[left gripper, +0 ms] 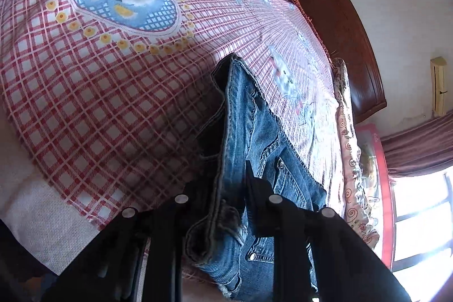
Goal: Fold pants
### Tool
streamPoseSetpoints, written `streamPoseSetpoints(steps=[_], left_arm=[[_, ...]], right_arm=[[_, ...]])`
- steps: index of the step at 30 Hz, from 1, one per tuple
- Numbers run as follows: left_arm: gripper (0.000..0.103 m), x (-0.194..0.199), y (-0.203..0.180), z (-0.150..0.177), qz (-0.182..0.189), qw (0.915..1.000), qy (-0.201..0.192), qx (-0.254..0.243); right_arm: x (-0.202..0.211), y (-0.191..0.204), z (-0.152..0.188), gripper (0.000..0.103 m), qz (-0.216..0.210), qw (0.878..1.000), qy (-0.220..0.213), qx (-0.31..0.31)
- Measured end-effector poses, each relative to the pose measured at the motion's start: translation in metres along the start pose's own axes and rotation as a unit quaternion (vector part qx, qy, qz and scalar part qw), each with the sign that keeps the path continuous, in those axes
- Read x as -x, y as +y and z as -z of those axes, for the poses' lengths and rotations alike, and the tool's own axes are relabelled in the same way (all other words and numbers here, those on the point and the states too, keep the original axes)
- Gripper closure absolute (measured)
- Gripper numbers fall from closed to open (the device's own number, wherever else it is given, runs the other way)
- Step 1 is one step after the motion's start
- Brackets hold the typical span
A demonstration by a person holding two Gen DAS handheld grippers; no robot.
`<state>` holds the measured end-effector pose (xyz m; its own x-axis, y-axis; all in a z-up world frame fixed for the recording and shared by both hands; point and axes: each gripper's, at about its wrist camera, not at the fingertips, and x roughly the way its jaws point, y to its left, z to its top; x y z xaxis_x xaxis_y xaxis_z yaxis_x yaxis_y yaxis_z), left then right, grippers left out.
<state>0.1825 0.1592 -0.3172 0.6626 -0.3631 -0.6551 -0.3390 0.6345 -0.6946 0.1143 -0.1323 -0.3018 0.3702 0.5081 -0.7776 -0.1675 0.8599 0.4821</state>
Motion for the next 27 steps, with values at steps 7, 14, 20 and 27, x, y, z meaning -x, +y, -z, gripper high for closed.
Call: streamPoseSetpoints(steps=[7, 14, 20, 27], left_arm=[[0.085, 0.024, -0.085, 0.005, -0.001, 0.9894, -0.056, -0.134], [0.085, 0.021, -0.202, 0.068, 0.023, 0.9357, -0.080, -0.343], [0.085, -0.017, -0.274, 0.165, 0.053, 0.8814, -0.045, -0.467], [0.085, -0.058, -0.312, 0.256, 0.036, 0.8393, -0.016, -0.542]], right_arm=[[0.063, -0.025, -0.016, 0.099, 0.036, 0.996, -0.062, -0.043], [0.157, -0.103, -0.023, 0.099, 0.181, 0.971, -0.113, -0.111], [0.214, -0.173, 0.003, 0.099, 0.204, 0.950, -0.147, -0.183], [0.232, -0.201, 0.020, 0.099, 0.196, 0.940, -0.161, -0.228]])
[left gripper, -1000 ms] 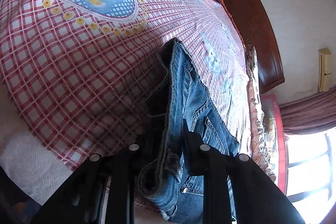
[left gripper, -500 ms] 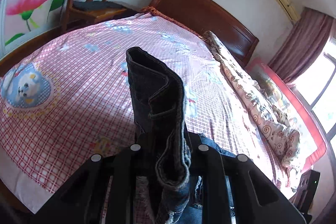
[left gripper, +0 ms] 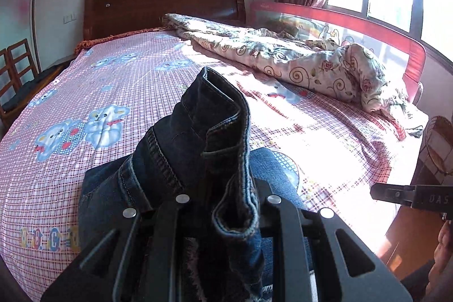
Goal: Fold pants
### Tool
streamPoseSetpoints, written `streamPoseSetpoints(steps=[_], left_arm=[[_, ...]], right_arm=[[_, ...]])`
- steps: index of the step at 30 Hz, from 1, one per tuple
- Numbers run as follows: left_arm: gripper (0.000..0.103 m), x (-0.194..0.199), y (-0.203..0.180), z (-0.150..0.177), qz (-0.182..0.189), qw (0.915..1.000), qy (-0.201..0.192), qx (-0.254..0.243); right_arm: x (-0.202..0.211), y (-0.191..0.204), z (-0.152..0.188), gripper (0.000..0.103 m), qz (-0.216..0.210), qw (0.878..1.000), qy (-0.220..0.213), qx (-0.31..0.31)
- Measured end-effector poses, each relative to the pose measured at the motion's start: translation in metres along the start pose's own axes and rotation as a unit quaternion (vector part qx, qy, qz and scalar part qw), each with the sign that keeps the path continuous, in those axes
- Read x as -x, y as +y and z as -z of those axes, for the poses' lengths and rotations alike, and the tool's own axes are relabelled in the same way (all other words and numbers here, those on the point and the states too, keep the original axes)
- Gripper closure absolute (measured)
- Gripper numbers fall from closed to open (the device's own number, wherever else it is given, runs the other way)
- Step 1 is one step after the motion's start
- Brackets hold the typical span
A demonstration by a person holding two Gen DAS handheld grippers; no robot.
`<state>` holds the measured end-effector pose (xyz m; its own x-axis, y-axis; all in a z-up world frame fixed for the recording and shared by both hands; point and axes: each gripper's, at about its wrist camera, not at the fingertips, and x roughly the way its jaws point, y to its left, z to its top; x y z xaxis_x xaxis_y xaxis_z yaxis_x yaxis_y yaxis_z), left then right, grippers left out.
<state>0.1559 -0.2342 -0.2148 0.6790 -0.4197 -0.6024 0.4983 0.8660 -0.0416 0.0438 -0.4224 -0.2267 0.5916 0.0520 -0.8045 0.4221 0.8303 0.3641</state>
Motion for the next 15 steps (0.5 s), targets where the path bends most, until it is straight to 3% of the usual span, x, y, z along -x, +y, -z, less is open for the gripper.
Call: streamPoseSetpoints(steps=[2, 3, 4, 5, 6, 8, 10, 13, 15], left_arm=[[0.083, -0.012, -0.017, 0.006, -0.012, 0.9994, 0.018, -0.026], [0.070, -0.023, -0.025, 0.011, -0.013, 0.9981, 0.042, -0.044], [0.055, -0.033, -0.034, 0.016, -0.007, 0.9956, 0.069, -0.063], [0.016, -0.042, -0.043, 0.023, 0.003, 0.9916, 0.100, -0.082], [0.008, -0.043, -0.052, 0.029, -0.004, 0.9887, 0.108, -0.104], [0.008, -0.027, -0.063, 0.038, -0.023, 0.9868, 0.077, -0.141], [0.008, -0.002, -0.062, 0.039, -0.015, 0.9893, 0.043, -0.139], [0.007, 0.043, -0.035, 0.033, 0.018, 0.9964, -0.002, -0.083], [0.005, 0.066, 0.002, 0.029, 0.021, 0.9991, -0.036, -0.011]], right_arm=[[0.000, -0.002, 0.001, 0.099, 0.002, 1.000, 0.001, -0.002], [0.000, -0.002, 0.001, 0.099, 0.002, 1.000, 0.003, 0.000], [-0.002, -0.003, 0.001, 0.099, 0.004, 1.000, 0.006, 0.002], [-0.003, -0.002, -0.001, 0.099, 0.006, 1.000, 0.008, 0.005], [-0.005, -0.001, -0.002, 0.099, 0.008, 1.000, 0.010, 0.007], [-0.006, 0.000, -0.005, 0.099, 0.010, 1.000, 0.009, 0.010], [-0.008, 0.004, -0.010, 0.099, 0.001, 1.000, 0.008, 0.015], [-0.016, 0.027, -0.018, 0.099, -0.038, 0.998, 0.009, 0.049], [-0.028, 0.057, -0.019, 0.099, -0.061, 0.993, 0.018, 0.099]])
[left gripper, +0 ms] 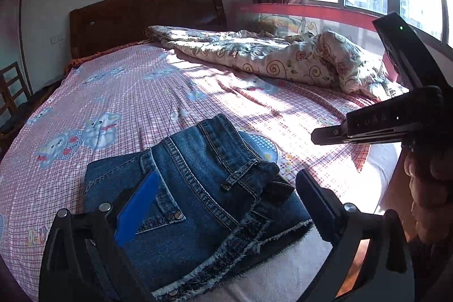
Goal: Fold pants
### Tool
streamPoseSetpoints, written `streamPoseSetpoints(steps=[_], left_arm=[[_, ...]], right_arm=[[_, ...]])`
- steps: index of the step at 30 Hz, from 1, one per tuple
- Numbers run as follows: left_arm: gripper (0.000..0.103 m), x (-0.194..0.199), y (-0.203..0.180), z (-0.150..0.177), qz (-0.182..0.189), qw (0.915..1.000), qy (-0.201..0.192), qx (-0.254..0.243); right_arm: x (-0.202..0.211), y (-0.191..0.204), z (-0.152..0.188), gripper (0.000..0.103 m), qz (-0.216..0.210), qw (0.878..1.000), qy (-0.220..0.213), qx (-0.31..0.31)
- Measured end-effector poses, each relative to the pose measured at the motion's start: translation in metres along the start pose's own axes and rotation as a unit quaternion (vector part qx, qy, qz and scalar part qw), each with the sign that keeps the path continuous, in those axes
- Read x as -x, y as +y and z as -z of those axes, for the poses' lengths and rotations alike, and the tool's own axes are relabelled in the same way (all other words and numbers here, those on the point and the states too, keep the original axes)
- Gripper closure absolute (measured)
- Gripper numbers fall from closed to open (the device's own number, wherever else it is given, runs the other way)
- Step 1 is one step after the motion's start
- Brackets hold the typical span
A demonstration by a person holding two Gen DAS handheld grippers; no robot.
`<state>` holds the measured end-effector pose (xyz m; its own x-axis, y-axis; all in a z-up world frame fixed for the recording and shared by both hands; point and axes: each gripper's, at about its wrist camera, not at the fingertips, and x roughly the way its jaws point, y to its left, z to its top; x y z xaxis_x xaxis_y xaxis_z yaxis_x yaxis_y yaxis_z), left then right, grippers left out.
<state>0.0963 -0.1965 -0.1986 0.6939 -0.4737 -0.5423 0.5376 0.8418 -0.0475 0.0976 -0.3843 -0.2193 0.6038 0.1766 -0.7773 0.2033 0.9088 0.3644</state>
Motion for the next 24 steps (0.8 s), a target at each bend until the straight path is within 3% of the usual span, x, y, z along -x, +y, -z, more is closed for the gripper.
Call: streamPoseSetpoints(steps=[2, 4, 5, 8, 10, 13, 16, 20, 22, 24], left_arm=[[0.008, 0.006, 0.042, -0.002, -0.023, 0.9969, 0.000, 0.075], [0.034, -0.006, 0.077, -0.001, -0.052, 0.9900, 0.040, 0.125], [0.055, -0.016, 0.089, 0.002, -0.074, 0.9860, 0.067, 0.133], [0.063, -0.038, 0.098, 0.022, -0.097, 0.9806, 0.118, 0.123], [0.064, -0.056, 0.097, 0.040, -0.102, 0.9764, 0.160, 0.103], [0.063, -0.067, 0.088, 0.056, -0.107, 0.9795, 0.158, 0.063], [0.062, -0.053, 0.094, 0.046, -0.085, 0.9826, 0.143, 0.083], [0.025, -0.033, 0.114, 0.012, -0.092, 0.9840, 0.085, 0.126], [0.025, -0.043, 0.116, -0.004, -0.109, 0.9830, 0.083, 0.122], [0.026, -0.066, 0.116, -0.015, -0.133, 0.9778, 0.115, 0.114]], right_arm=[[-0.019, 0.032, -0.003, 0.099, -0.024, 0.999, 0.017, 0.044], [-0.034, 0.058, 0.000, 0.099, -0.030, 0.996, 0.026, 0.076], [-0.041, 0.067, 0.004, 0.099, -0.016, 0.995, 0.030, 0.089], [-0.060, 0.066, 0.024, 0.099, 0.101, 0.987, 0.045, 0.113], [-0.075, 0.044, 0.044, 0.099, 0.104, 0.988, 0.080, 0.082], [-0.077, 0.036, 0.054, 0.099, 0.095, 0.990, 0.068, 0.082], [-0.067, 0.038, 0.036, 0.099, 0.084, 0.991, 0.082, 0.070], [-0.054, 0.066, -0.002, 0.099, 0.076, 0.989, 0.020, 0.121], [-0.068, 0.079, -0.019, 0.099, 0.091, 0.984, 0.014, 0.153], [-0.092, 0.083, -0.029, 0.099, 0.114, 0.979, 0.025, 0.170]])
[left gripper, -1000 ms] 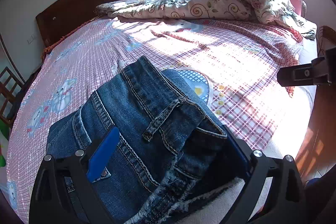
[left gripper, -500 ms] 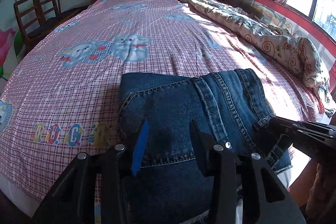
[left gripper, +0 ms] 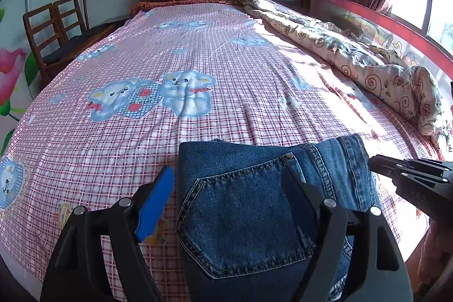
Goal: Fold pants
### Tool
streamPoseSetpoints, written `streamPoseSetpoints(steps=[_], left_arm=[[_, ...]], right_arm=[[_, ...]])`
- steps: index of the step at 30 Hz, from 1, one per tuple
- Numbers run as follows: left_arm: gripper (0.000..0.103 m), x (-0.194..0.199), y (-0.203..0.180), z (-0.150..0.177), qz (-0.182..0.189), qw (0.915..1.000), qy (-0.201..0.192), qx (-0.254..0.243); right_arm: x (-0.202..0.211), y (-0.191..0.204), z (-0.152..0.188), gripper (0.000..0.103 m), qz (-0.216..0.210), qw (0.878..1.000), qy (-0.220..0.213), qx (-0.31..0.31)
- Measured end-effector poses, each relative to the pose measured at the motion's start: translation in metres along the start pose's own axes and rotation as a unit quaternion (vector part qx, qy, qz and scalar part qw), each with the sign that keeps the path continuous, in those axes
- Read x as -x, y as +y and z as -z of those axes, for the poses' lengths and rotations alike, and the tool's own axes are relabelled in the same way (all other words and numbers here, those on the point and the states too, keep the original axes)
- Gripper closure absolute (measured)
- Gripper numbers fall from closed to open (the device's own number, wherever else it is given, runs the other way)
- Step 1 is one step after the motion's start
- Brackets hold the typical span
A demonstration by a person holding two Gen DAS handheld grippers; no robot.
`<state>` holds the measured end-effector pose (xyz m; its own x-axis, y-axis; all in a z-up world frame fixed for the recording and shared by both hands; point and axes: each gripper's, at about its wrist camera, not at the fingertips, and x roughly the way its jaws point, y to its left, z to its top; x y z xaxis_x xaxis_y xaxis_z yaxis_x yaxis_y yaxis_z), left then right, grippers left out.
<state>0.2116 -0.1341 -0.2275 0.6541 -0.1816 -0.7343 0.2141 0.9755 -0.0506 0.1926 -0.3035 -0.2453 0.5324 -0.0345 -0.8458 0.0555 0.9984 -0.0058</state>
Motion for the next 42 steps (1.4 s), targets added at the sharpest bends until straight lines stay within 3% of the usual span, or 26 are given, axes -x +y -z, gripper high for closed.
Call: streamPoseSetpoints(steps=[3, 5, 16, 20, 25, 28, 30, 32, 38, 42], left_arm=[[0.027, -0.051, -0.004, -0.004, 0.003, 0.9951, 0.098, 0.012], [0.026, -0.070, -0.006, 0.003, 0.000, 0.9926, 0.121, 0.005], [0.024, -0.070, -0.009, 0.006, -0.003, 0.9931, 0.117, -0.001], [0.024, -0.053, -0.006, 0.003, -0.008, 0.9916, 0.129, 0.003], [0.015, 0.005, 0.010, 0.023, 0.023, 0.9948, 0.096, 0.026], [0.015, -0.002, 0.003, 0.050, 0.028, 0.9916, 0.126, 0.005], [0.014, -0.023, 0.006, 0.068, 0.023, 0.9868, 0.160, 0.009], [0.006, -0.033, 0.016, 0.077, 0.042, 0.9868, 0.153, 0.031], [0.005, -0.029, 0.023, 0.073, 0.075, 0.9835, 0.162, 0.025], [0.004, -0.029, 0.025, 0.074, 0.092, 0.9781, 0.185, 0.023]], right_arm=[[-0.039, -0.004, -0.001, 0.099, 0.013, 0.999, 0.050, -0.006], [-0.051, -0.005, 0.005, 0.099, 0.012, 0.998, 0.058, -0.008], [-0.048, -0.015, 0.007, 0.099, -0.019, 0.997, 0.060, -0.042], [-0.001, -0.011, 0.019, 0.099, 0.006, 1.000, -0.008, -0.025], [0.040, -0.015, 0.059, 0.099, 0.001, 0.999, 0.001, -0.046], [0.010, -0.019, 0.091, 0.099, 0.001, 0.996, 0.067, -0.058], [0.004, -0.020, 0.107, 0.099, -0.001, 0.998, 0.038, -0.054], [0.004, -0.018, 0.105, 0.098, 0.003, 0.998, 0.043, -0.051], [0.003, -0.032, 0.105, 0.098, -0.040, 0.995, 0.043, -0.086], [0.004, -0.029, 0.106, 0.098, -0.032, 0.995, 0.038, -0.081]])
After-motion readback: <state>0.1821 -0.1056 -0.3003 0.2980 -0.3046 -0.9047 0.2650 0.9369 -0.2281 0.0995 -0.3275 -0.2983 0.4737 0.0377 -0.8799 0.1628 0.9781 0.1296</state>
